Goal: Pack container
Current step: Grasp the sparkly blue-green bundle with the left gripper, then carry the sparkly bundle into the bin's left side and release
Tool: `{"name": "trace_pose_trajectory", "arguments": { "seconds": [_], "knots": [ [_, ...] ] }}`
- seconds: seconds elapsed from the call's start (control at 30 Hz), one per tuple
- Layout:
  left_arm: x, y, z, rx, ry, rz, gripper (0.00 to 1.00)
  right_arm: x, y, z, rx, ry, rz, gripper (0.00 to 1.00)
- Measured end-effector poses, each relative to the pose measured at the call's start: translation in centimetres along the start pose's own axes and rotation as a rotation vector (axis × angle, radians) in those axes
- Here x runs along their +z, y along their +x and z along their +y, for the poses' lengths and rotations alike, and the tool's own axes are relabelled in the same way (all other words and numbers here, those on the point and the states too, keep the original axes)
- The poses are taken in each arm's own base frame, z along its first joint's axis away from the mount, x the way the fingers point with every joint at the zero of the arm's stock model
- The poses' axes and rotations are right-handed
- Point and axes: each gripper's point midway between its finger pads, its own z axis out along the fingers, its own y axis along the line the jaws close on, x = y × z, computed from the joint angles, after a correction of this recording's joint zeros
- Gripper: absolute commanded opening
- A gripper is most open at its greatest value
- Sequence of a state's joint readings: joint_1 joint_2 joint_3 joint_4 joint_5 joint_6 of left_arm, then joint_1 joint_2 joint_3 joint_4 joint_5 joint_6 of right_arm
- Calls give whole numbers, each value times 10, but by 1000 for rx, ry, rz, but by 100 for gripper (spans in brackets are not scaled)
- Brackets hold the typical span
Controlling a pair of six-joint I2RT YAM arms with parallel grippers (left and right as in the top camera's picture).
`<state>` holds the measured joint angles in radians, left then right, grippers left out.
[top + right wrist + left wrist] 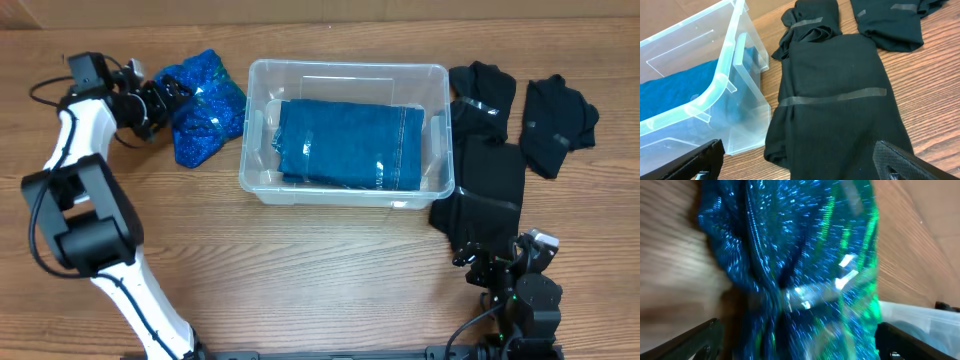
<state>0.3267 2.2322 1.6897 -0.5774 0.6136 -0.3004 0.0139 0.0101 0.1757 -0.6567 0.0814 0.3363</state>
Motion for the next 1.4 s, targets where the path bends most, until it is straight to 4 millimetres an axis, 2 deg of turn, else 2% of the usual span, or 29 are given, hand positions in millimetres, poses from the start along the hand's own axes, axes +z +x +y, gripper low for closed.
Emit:
{"name": "trace_pose_trajectory", "arguments": {
  "seconds": [0.1,0.13,0.23,0.3,0.43,0.57,0.63,0.67,0.73,0.77,0.8,0.83,0.87,0.9,0.93,1.0,1.03,1.07,1.1,1.17,1.3,1.4],
  "knots": [
    [22,4,4,-3,25,17,93,0,0,0,1,0,0,100],
    [25,4,0,6,46,18,83,0,0,0,0,0,0,100],
    [33,9,-7,17,58,33,41,0,0,0,1,0,0,100],
    [37,13,-8,14,58,45,21,0,0,0,1,0,0,100],
    [39,25,-18,10,102,94,8,0,0,0,0,0,0,100],
    [22,33,-28,-38,186,154,8,0,0,0,1,0,0,100],
    [-4,24,-46,-40,252,149,6,0,0,0,0,0,0,100],
    [-24,18,-61,-30,284,139,6,0,0,0,0,0,0,100],
    [-70,8,-99,31,350,97,6,0,0,0,0,1,-1,100],
    [-100,8,-122,72,379,75,6,0,0,0,0,1,0,100],
    [-121,10,-139,104,401,60,6,0,0,0,1,0,0,100],
    [-147,17,-161,152,426,40,6,0,0,0,1,0,0,100],
    [-183,28,-193,228,461,6,6,0,0,0,0,0,0,100],
    [-203,38,-215,286,482,-15,7,0,0,0,0,0,0,100],
    [-220,51,-235,339,500,-28,8,0,0,0,0,1,-1,100],
    [-235,77,-268,436,528,-26,8,0,0,0,0,1,0,100],
    [-235,91,-280,475,535,-9,8,0,0,0,0,0,0,100],
    [-226,111,-296,524,544,33,8,0,0,0,1,1,0,100],
    [-216,121,-302,552,545,65,8,0,0,0,0,0,0,100],
    [-183,145,-310,614,507,142,7,0,0,0,0,1,0,100],
    [-114,189,-304,697,378,300,7,0,0,0,1,1,0,100],
    [-70,199,-285,722,256,361,4,0,0,0,1,0,0,100]
  ]
}}
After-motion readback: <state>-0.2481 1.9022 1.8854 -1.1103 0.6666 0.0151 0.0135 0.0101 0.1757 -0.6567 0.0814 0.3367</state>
